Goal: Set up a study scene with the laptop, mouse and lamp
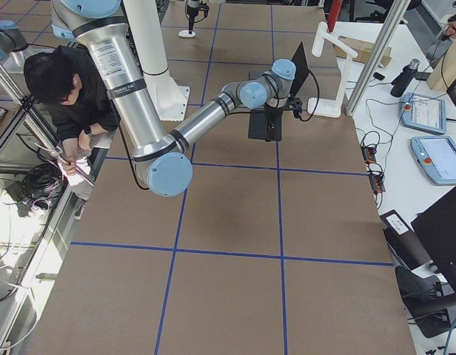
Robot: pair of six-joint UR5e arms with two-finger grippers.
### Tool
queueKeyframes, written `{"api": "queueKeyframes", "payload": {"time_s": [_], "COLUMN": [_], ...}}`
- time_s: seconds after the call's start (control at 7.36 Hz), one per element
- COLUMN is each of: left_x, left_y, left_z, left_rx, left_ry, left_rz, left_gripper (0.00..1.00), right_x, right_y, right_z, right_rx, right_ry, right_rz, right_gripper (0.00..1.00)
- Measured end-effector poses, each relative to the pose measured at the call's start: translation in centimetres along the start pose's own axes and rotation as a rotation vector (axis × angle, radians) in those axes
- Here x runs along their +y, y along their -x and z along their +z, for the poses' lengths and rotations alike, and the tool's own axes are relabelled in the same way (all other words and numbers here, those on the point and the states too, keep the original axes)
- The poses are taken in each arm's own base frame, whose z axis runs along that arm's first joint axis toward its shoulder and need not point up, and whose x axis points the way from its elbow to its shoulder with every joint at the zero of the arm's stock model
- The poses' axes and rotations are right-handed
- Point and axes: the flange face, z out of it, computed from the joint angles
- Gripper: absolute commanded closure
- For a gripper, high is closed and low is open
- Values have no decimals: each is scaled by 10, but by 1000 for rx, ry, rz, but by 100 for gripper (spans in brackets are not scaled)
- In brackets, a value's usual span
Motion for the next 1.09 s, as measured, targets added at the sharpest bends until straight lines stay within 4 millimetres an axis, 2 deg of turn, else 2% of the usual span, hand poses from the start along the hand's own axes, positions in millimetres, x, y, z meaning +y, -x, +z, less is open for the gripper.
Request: {"api": "queueKeyframes", "payload": {"time_s": [0.54, 1.09], "left_x": [3, 7], "left_y": [15, 11], "left_z": [13, 31], "left_rx": [-16, -15], "left_ry": [24, 36], "left_rz": [29, 50], "left_gripper": [0, 0], "right_x": [1, 1], "right_y": [2, 2], "right_z": [6, 8], "right_rx": [6, 9], "right_ry": [6, 8], "right_rz": [-3, -4], "right_gripper": [0, 0]}}
